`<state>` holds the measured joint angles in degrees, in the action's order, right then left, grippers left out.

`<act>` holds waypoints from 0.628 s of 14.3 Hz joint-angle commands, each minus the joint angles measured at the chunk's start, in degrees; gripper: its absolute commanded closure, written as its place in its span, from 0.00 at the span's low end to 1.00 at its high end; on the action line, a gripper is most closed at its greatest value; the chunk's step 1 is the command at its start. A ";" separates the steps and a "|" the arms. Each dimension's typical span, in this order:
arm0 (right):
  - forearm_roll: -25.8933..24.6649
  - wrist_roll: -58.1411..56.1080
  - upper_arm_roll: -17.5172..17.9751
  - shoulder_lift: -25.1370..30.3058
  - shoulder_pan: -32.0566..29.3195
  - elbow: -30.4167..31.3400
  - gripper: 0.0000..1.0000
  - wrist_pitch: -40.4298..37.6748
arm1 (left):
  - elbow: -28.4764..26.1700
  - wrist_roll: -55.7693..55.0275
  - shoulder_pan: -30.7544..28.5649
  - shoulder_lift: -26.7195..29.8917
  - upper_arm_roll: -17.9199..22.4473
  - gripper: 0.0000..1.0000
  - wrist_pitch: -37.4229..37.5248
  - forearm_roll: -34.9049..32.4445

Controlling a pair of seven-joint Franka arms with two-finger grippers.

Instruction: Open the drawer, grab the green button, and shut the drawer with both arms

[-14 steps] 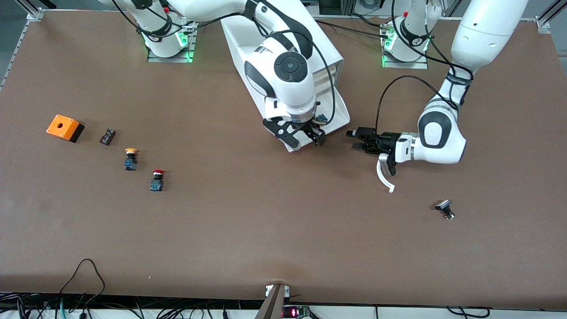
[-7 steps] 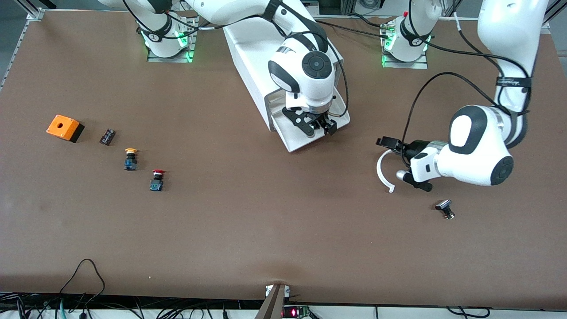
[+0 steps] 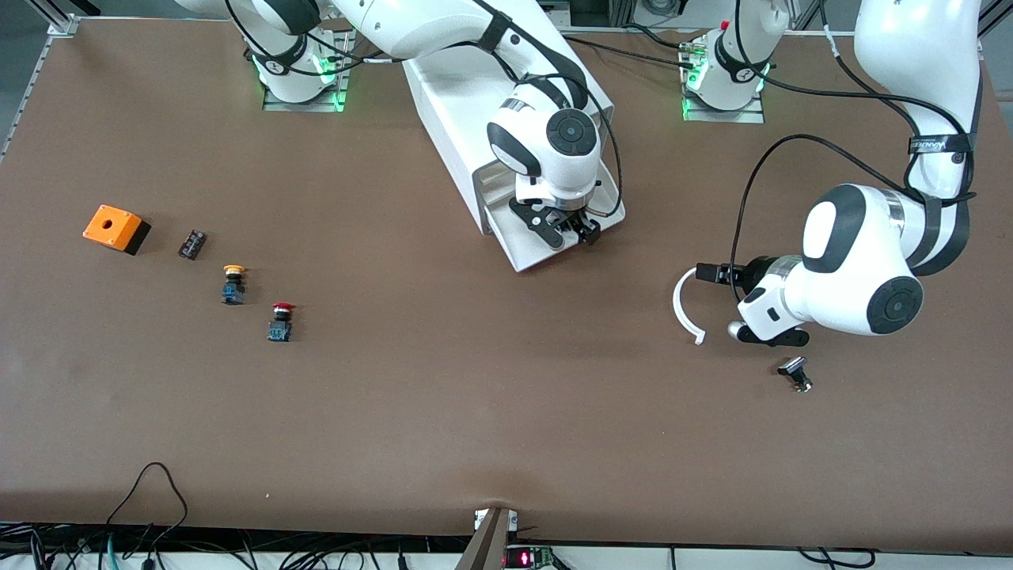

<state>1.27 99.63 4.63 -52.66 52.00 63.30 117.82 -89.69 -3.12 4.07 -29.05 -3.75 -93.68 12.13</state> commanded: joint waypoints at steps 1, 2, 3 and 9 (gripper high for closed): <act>0.14 1.36 0.02 -1.30 0.73 -2.04 0.47 0.31 | 2.15 -1.89 -0.37 -2.41 -0.03 0.00 1.48 -1.49; 0.84 0.40 0.11 -1.30 0.65 -2.13 0.78 0.40 | 2.15 -1.89 -0.38 -2.94 0.06 0.00 1.57 -1.49; 2.06 -1.18 0.11 -1.30 0.56 -2.13 1.00 0.31 | 2.15 -1.89 -0.38 -3.56 0.23 0.00 2.18 -1.49; 2.34 -4.44 -0.06 -0.34 0.65 -2.48 1.00 -1.09 | 2.24 -1.97 0.33 -3.91 0.32 0.00 2.45 -1.58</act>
<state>2.91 96.59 4.71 -52.79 52.43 62.65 118.14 -89.53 -4.10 3.94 -32.24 -3.47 -92.96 12.01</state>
